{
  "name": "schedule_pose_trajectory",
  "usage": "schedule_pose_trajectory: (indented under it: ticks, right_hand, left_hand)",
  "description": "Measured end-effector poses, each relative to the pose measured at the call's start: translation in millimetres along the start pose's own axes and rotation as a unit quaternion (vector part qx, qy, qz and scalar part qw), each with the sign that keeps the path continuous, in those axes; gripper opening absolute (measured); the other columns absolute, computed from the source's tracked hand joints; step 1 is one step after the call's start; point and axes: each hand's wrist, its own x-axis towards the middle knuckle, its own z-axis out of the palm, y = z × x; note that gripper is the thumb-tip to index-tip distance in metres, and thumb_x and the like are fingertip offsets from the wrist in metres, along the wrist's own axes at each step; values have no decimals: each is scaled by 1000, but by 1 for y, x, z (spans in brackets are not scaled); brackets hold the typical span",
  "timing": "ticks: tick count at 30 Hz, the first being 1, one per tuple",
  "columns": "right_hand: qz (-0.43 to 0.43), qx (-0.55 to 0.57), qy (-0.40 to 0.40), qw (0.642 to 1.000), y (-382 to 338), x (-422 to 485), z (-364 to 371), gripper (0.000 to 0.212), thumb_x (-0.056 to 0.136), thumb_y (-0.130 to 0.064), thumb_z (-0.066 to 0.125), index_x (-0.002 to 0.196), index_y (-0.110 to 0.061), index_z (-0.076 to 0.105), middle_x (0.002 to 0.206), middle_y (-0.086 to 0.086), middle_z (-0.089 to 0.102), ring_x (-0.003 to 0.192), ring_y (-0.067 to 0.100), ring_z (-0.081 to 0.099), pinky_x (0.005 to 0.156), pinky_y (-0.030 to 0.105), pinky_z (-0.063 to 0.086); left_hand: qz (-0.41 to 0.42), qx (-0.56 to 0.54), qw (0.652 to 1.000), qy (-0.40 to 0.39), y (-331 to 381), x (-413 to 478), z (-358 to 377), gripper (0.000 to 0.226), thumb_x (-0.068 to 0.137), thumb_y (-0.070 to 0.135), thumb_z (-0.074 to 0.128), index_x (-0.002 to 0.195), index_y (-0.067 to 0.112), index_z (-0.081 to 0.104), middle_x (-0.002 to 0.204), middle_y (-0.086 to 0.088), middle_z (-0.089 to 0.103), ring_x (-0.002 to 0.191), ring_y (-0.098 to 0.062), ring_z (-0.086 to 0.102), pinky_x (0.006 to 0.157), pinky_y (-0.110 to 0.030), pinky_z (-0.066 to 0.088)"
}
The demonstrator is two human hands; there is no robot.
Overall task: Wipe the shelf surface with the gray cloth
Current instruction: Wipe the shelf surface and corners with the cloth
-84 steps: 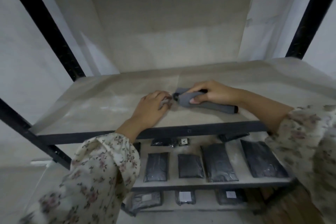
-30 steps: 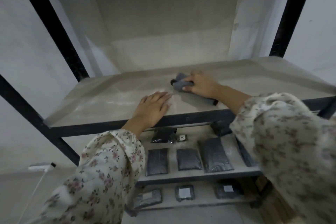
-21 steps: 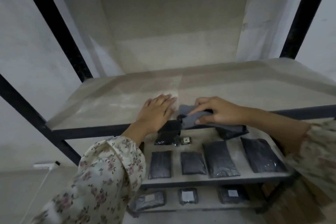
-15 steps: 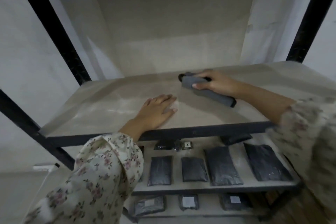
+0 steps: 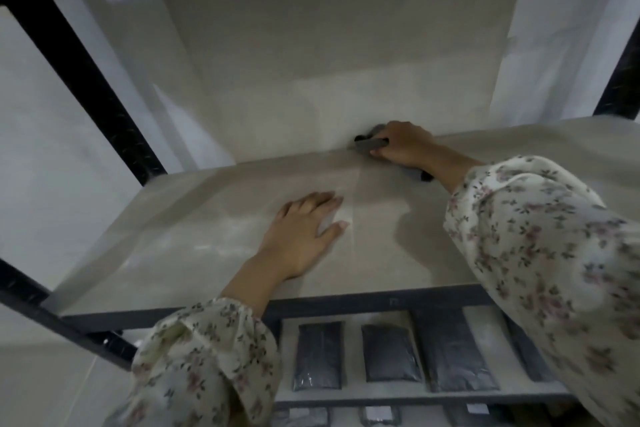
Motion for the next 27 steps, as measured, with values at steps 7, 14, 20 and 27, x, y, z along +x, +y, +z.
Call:
schedule_pose_trajectory:
  ticks: [7,14,20,27]
  right_hand:
    - [-156,51,-80,983,-51,-45,15,33,91,-34,54,123,-31,59,102,1,45,100,23,51,79,32,40]
    - [-218,34,-93,971,-72,-120,10,36,91,-34,55,127,-32,57,99,-6,44,94,11,45,70,24,27]
    - [-257,57,-97,960,-75,-186,8,34,87,-33,60,121,-33,62,99,-2,51,94,15,54,78,30,41]
    - [-219,231,-81,945,-68,-177,-25,27,85,-30,61,108,-17,66,97,3,59,90,8,56,81,22,42]
  left_hand:
    - [-1,-21,1000,17,-9,-25,-6,64,86,63,23,142,33,33,151,12,31,137,-7,28,116,-31,19]
    - [-20,19,999,20,-11,-58,-14,63,86,52,22,139,23,38,149,5,35,136,-14,32,111,-29,18]
    - [-22,11,1000,14,-11,-56,-14,58,88,46,23,142,29,33,152,9,31,139,-12,28,114,-32,17]
    - [-8,11,999,36,-13,-56,-14,59,88,52,24,140,30,37,149,9,36,137,-11,32,115,-35,21]
